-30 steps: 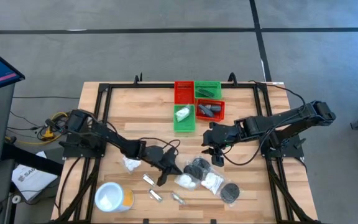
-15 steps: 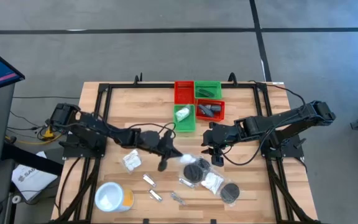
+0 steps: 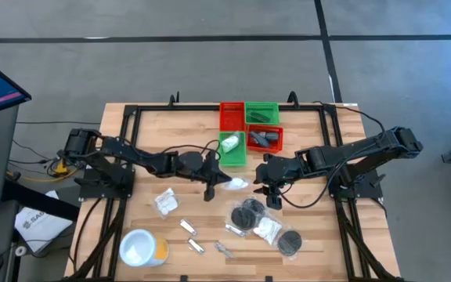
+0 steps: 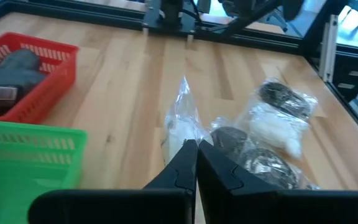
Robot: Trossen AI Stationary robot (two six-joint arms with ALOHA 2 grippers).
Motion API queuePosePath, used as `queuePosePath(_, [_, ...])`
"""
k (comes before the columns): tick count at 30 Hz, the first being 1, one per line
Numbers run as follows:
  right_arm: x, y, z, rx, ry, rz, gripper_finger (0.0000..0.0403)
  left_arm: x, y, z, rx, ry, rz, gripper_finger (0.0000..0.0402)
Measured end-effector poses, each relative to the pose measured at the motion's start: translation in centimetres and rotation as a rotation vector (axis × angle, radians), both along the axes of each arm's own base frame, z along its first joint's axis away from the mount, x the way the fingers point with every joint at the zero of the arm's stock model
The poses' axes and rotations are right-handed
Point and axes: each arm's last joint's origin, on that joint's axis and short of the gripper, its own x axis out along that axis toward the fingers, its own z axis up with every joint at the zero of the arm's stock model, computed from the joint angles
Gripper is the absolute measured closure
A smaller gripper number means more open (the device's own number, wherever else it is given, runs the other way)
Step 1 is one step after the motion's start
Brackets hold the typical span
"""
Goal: Pick & Place Travel size toiletries
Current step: Put the white cotton pack into the left green bin
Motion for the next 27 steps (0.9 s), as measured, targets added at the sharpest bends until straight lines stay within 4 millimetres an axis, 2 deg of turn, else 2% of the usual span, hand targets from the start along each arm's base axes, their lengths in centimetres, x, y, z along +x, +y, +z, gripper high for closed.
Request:
queuePosePath(17, [0.0, 0.0, 0.0, 0.0, 0.001, -0.001, 0.0274, -0.1, 4.2, 0.2, 0.036, -0.014, 0.129, 0.0401])
queuePosePath(27, [0.0, 0.0, 0.0, -0.001, 0.001, -0.001, 0.0274, -1.5, 6.4, 3.1, 0.076, -0.102, 0.192, 0.0401])
